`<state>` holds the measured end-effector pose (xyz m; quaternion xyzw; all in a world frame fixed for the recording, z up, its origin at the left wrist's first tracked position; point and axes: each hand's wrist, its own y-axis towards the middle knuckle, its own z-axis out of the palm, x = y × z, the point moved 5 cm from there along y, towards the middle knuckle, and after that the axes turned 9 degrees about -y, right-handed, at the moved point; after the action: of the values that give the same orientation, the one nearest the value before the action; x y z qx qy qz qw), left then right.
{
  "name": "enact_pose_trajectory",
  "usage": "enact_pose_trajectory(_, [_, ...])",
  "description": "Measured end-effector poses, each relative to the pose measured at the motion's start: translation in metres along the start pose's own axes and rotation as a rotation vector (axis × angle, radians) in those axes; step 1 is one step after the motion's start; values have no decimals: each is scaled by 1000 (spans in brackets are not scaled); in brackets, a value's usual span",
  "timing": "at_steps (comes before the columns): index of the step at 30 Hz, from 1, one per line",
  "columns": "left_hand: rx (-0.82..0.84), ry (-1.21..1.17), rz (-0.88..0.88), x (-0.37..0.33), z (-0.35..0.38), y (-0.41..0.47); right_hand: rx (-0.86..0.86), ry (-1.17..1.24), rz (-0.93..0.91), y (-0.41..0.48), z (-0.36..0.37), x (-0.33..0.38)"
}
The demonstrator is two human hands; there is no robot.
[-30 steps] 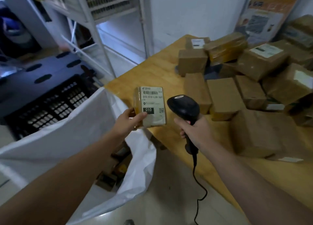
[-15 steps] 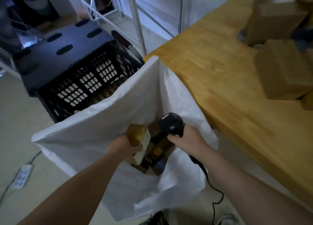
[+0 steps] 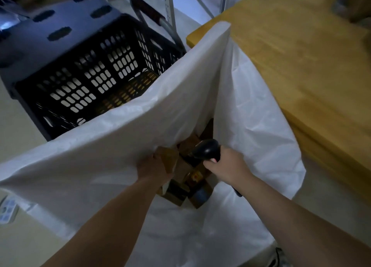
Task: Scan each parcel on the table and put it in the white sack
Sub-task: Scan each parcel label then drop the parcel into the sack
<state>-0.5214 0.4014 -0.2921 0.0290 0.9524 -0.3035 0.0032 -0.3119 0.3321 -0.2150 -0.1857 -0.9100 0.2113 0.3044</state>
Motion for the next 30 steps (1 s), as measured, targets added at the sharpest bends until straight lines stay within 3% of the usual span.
enact_pose_trajectory(4, [-5,26,19,4,10,10,24,-34,29,13,17,-1])
enact_pose_trajectory(9, [43,-137,34,-7,8,11,-10,-27,30,10,14,1])
enact_pose_trajectory(15, [-48,-110,325,-55,-41,-28,-116,49,67,-28,-26,-6])
enact_pose_trajectory(21, [-154,-145,611,-136,-118,-103,-334,122,147,-91,-104,-31])
enact_pose_trajectory(30, [-220,-114,839,-293,-180,-206,-553,217,243,-189,-234,-122])
